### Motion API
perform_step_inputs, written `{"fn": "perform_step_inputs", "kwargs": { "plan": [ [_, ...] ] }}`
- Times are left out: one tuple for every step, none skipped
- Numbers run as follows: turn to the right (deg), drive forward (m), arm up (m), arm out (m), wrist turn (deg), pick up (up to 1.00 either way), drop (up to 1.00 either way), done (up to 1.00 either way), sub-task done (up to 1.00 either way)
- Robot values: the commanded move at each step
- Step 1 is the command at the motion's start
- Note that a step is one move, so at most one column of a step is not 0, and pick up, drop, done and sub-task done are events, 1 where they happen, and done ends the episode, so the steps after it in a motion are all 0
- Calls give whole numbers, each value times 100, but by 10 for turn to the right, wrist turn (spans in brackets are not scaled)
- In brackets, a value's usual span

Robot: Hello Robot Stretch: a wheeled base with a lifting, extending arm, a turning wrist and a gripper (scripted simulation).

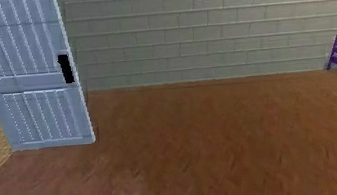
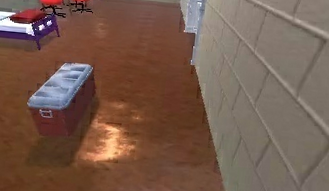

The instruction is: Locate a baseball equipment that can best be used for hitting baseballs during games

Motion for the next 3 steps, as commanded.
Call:
{"fn": "perform_step_inputs", "kwargs": {
  "plan": [
    [450, 0, 0, 0, 0, 0, 0, 0, 0],
    [360, 0, 0, 0, 0, 0, 0, 0, 0],
    [0, 100, 0, 0, 0, 0, 0, 0, 0]
  ]
}}
